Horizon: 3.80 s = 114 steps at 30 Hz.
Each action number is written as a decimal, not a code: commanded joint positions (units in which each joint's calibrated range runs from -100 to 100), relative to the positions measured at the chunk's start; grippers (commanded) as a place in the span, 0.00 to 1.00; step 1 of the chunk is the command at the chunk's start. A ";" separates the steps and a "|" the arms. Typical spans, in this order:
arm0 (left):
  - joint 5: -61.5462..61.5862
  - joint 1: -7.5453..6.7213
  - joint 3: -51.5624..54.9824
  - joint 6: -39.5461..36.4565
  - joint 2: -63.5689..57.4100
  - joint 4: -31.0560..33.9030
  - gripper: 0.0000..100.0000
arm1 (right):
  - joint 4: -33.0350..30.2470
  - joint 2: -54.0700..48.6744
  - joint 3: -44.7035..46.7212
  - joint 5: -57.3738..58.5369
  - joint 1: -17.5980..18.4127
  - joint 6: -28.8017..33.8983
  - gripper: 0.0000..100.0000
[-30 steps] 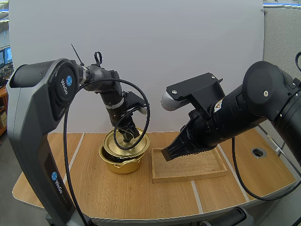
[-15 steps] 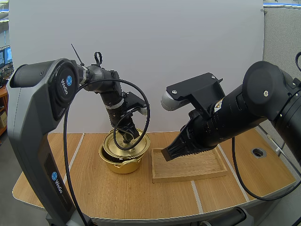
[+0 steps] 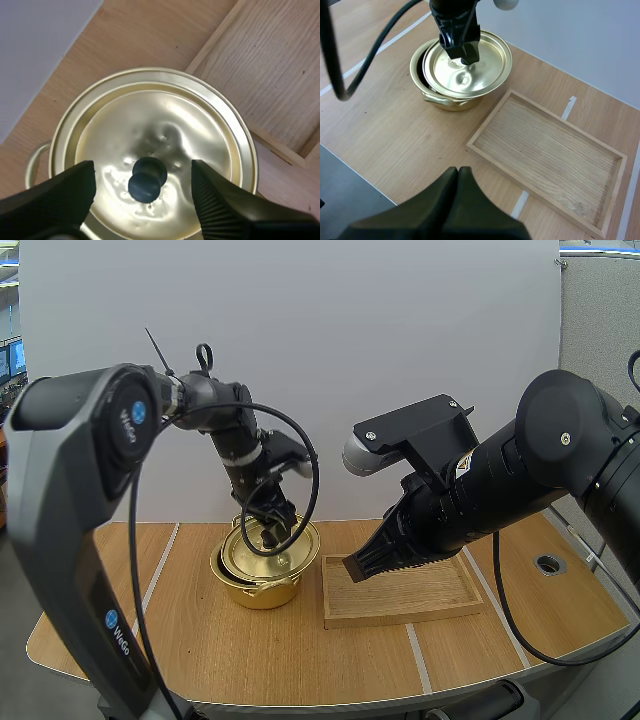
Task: Open the pot, put the grape inside, and close it
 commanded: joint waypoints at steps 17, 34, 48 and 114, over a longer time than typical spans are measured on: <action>-0.66 -0.21 0.08 0.35 -12.16 -1.17 0.90 | 0.17 -0.50 0.24 0.02 -0.22 -0.63 0.00; -1.20 -0.21 0.08 0.35 -0.66 -1.17 0.90 | 0.05 -0.50 0.24 0.02 -0.22 -0.64 0.00; -2.31 -0.21 0.08 0.44 0.54 -1.17 0.50 | -0.20 -0.50 0.24 0.02 -0.22 -0.64 0.00; 7.12 -0.21 0.08 -1.23 2.76 5.32 0.00 | 1.34 -0.50 0.24 0.02 -0.22 -0.72 0.00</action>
